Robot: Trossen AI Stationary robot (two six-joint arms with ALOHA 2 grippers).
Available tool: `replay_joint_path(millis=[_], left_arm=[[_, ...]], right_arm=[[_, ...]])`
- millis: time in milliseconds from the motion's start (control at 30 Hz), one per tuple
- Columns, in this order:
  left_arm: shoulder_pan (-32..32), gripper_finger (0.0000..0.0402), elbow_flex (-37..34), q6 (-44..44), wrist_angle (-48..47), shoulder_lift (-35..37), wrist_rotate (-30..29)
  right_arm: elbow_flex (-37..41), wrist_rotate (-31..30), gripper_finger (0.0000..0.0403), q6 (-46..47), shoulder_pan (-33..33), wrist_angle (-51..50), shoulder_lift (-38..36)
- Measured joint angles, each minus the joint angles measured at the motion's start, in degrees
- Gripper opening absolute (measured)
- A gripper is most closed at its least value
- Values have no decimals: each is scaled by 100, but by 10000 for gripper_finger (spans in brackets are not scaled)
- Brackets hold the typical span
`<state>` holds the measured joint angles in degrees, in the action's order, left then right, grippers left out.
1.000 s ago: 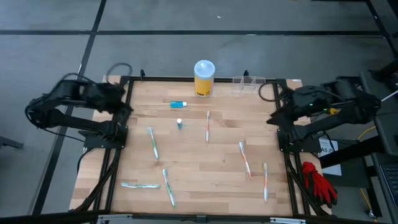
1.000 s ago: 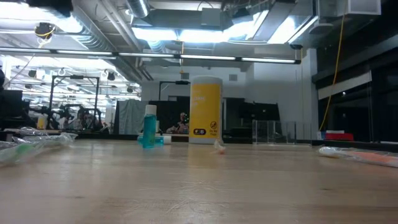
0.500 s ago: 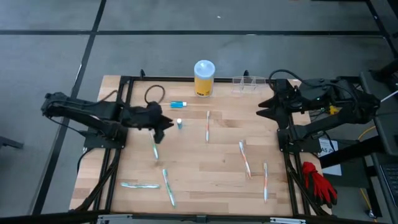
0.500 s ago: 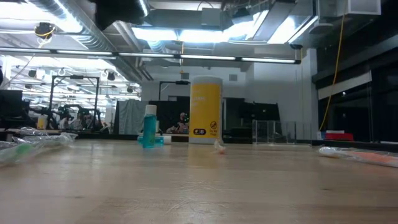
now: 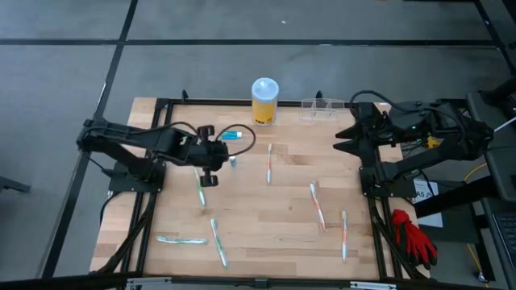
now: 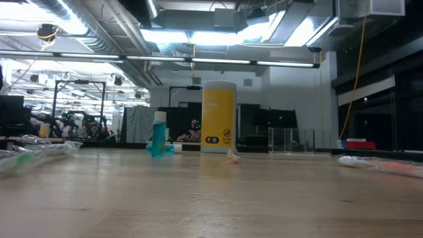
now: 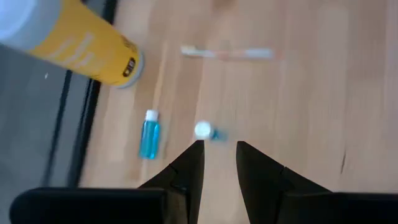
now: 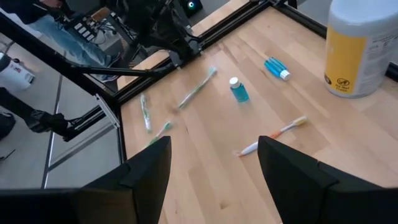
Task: Pick & Place toothbrushing station
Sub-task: Put the top blue mouthwash into the transparent organizer
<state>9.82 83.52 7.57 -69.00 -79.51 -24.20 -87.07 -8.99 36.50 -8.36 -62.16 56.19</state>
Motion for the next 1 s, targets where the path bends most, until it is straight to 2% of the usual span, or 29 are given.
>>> replay_joint_path(millis=[67, 167, 267, 333, 400, 500, 567, 633, 867, 933, 1000], left_arm=[[-44, 88, 274, -295, -434, -171, 108], [-170, 88, 368, 252, -711, -251, 239], [-545, 88, 113, 1076, -101, 8, 1174], [-736, 88, -119, 1629, 423, 283, 1510], [-854, 88, -312, 2304, 347, 468, 1429], [-940, 88, -608, 3916, -568, 510, 1016], [-947, 88, -905, 4688, -713, 561, 937], [-824, 88, -1313, 5140, -364, 704, 840], [-208, 88, -3329, 6686, 2175, 1646, 283], [-122, 88, -3793, 6695, 2740, 1904, 68], [-156, 88, -4050, 5956, 3160, 2118, -106]], right_arm=[[0, 1, 242, -67, 0, -1, -7], [0, 84, 242, -178, 0, -5, -5], [0, 111, 242, -229, 0, -5, -4], [0, 109, 242, -248, -2, -8, -1], [0, 109, 242, -224, -70, -7, -11], [0, 105, 242, -184, -219, -7, -16], [0, 107, 242, -173, -300, -7, -9], [0, 91, 242, -116, -384, -5, 4], [0, -183, 242, 291, -737, -3, 8], [0, -341, 242, 386, -850, 8, 8], [0, -514, 242, 449, -936, 64, 8]])
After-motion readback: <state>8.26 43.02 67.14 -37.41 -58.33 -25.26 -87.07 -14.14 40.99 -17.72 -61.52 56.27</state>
